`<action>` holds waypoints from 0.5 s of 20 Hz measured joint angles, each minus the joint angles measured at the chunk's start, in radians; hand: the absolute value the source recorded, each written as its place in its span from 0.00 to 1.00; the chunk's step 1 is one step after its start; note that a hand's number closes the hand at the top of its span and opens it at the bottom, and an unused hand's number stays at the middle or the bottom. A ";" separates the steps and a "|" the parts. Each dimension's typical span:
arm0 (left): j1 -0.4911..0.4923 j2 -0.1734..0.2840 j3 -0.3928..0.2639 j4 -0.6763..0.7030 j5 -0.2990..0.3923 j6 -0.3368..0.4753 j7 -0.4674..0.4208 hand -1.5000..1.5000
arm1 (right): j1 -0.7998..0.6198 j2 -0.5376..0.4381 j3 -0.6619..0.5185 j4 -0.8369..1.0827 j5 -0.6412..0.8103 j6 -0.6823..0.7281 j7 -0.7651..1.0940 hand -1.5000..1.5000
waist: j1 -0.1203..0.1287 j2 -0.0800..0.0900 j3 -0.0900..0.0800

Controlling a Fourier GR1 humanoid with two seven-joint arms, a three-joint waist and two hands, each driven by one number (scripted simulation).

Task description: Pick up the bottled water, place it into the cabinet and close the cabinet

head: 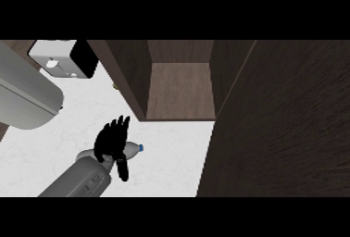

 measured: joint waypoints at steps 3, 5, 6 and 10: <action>0.031 0.039 0.028 -0.001 -0.001 0.003 -0.050 0.00 | 0.002 -0.019 0.001 -0.003 0.001 -0.009 -0.004 0.00 | -0.001 0.000 0.000; 0.047 0.065 0.053 -0.026 0.003 -0.008 -0.070 0.00 | -0.004 -0.017 0.010 0.002 0.002 -0.023 -0.013 0.00 | 0.001 0.000 0.000; 0.054 0.082 0.067 -0.047 0.009 -0.018 -0.078 0.00 | -0.013 -0.015 0.011 0.004 0.004 -0.033 -0.006 0.00 | 0.002 0.000 0.000; 0.072 0.100 0.111 0.011 0.008 0.008 -0.176 0.00 | -0.024 -0.039 -0.003 0.003 0.002 -0.035 -0.011 0.00 | -0.002 0.002 0.000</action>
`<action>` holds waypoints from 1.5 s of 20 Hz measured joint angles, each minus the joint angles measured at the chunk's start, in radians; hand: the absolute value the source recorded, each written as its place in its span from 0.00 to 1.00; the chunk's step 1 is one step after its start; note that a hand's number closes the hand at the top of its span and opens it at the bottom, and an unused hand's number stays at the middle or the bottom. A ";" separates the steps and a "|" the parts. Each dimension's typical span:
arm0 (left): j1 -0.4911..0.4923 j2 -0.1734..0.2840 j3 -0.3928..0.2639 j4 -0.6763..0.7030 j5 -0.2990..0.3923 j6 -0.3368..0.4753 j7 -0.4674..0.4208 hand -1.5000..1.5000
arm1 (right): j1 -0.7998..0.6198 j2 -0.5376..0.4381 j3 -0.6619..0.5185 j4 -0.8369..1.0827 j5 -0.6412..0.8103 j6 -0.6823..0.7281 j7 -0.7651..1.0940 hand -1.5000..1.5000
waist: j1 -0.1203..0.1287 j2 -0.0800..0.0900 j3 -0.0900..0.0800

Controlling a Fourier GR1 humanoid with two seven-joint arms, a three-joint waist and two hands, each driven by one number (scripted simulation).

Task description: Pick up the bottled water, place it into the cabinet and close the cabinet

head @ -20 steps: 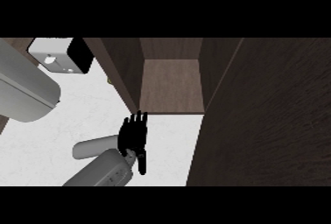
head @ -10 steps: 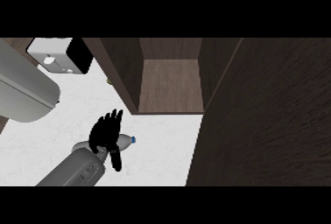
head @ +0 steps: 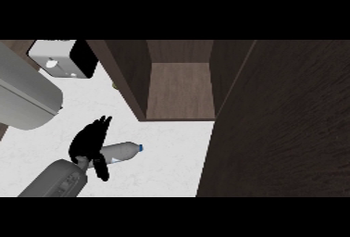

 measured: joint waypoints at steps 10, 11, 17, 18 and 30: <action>0.012 0.023 0.097 0.085 -0.024 0.014 -0.177 0.00 | 0.011 -0.027 0.026 -0.001 0.002 -0.034 -0.004 0.00 | -0.002 0.000 0.000; 0.009 0.008 0.100 0.111 -0.035 0.036 -0.195 0.00 | 0.018 -0.033 0.033 -0.001 0.002 -0.036 -0.012 0.00 | -0.003 0.000 0.000; 0.007 -0.018 0.139 0.179 -0.049 0.076 -0.298 1.00 | -0.016 -0.044 0.038 -0.002 0.008 -0.056 0.017 0.00 | -0.003 0.000 0.000; -0.003 -0.028 0.146 0.192 -0.049 0.069 -0.305 1.00 | -0.018 -0.048 0.041 -0.001 0.008 -0.057 0.019 0.00 | -0.003 0.000 0.001; -0.055 -0.041 0.119 0.319 -0.145 0.052 -0.451 1.00 | -0.031 -0.073 0.056 0.012 0.003 -0.089 -0.007 0.00 | -0.011 -0.007 0.012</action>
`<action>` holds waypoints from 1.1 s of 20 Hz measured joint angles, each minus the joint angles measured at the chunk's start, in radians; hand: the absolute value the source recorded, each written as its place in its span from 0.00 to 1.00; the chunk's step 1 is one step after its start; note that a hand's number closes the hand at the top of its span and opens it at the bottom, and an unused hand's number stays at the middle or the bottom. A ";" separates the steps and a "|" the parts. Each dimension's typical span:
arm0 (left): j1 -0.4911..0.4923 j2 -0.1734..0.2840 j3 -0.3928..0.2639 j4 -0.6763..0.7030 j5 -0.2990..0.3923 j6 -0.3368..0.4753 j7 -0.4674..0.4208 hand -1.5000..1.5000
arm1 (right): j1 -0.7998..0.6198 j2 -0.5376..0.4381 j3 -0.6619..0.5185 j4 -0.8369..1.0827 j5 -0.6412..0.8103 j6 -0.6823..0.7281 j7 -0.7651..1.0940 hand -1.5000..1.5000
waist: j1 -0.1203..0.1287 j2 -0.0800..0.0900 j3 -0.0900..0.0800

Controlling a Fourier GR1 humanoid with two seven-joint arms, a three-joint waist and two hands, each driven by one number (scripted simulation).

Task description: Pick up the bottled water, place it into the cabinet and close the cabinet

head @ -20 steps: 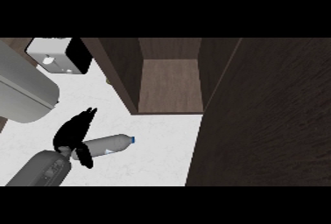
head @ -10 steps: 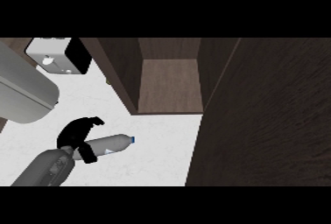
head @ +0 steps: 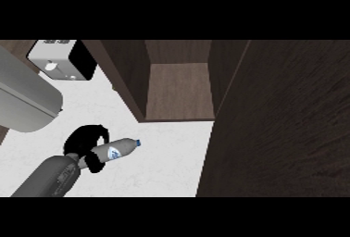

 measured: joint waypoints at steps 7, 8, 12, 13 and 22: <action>0.038 -0.223 0.175 -0.140 0.277 0.164 -0.272 1.00 | 0.000 -0.014 -0.033 0.015 -0.018 -0.013 -0.027 0.00 | 0.025 -0.004 -0.022; 0.042 -0.259 0.207 -0.171 0.331 0.179 -0.319 1.00 | 0.000 -0.016 -0.037 0.017 -0.019 -0.015 -0.029 0.00 | 0.030 -0.005 -0.023; 0.088 -0.352 0.297 -0.250 0.554 0.175 -0.510 1.00 | -0.001 -0.021 -0.044 0.017 -0.023 -0.018 -0.037 0.00 | 0.023 0.000 -0.022; 0.099 -0.364 0.310 -0.263 0.603 0.160 -0.554 1.00 | -0.004 -0.023 -0.051 0.016 -0.024 -0.018 -0.036 0.00 | 0.021 0.001 -0.021; 0.067 -0.405 0.287 -0.259 0.921 0.115 -0.690 1.00 | 0.070 -0.054 0.003 0.001 -0.020 -0.027 -0.088 0.00 | 0.003 0.006 -0.013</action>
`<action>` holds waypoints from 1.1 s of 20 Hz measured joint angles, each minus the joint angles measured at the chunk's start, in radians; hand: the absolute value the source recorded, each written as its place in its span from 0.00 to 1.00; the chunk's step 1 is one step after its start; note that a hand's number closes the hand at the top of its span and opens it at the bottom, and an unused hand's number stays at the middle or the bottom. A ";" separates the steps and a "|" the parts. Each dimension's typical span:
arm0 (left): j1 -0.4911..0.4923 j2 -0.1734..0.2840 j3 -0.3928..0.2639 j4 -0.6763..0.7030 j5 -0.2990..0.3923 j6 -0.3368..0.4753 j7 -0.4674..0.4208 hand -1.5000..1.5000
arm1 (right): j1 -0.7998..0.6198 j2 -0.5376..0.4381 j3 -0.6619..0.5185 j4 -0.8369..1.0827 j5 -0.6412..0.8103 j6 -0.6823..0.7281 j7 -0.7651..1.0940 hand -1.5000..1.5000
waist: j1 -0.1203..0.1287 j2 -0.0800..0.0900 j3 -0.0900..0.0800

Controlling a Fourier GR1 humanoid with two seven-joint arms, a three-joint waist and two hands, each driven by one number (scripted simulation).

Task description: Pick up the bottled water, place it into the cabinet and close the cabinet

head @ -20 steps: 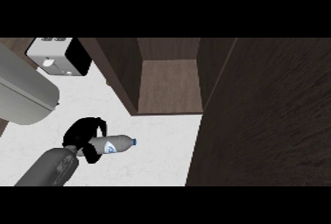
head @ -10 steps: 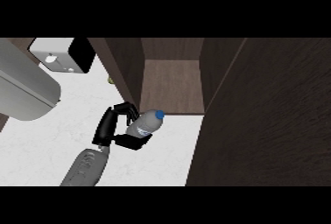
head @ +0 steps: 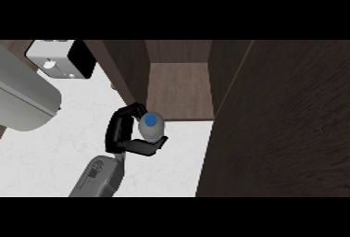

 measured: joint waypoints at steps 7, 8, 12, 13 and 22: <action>-0.100 -0.004 -0.104 -0.034 0.109 0.121 0.080 1.00 | 0.027 -0.010 0.008 -0.007 0.000 -0.009 -0.016 0.00 | 0.002 0.001 0.002; -0.120 -0.004 -0.121 -0.025 0.129 0.142 0.085 1.00 | 0.026 -0.008 0.001 -0.004 -0.003 -0.006 -0.021 0.00 | 0.002 0.002 0.002; -0.198 -0.005 -0.149 0.002 0.150 0.207 0.120 1.00 | 0.052 -0.020 0.008 -0.005 -0.005 -0.006 -0.050 0.00 | 0.001 0.002 0.002; -0.218 -0.005 -0.161 0.006 0.154 0.233 0.132 1.00 | 0.046 -0.018 0.007 -0.006 -0.005 -0.009 -0.042 0.00 | 0.001 0.002 0.002; -0.424 -0.005 -0.207 0.200 0.259 0.375 0.159 1.00 | 0.051 -0.040 -0.020 -0.023 -0.023 0.002 -0.031 0.00 | -0.012 0.005 0.002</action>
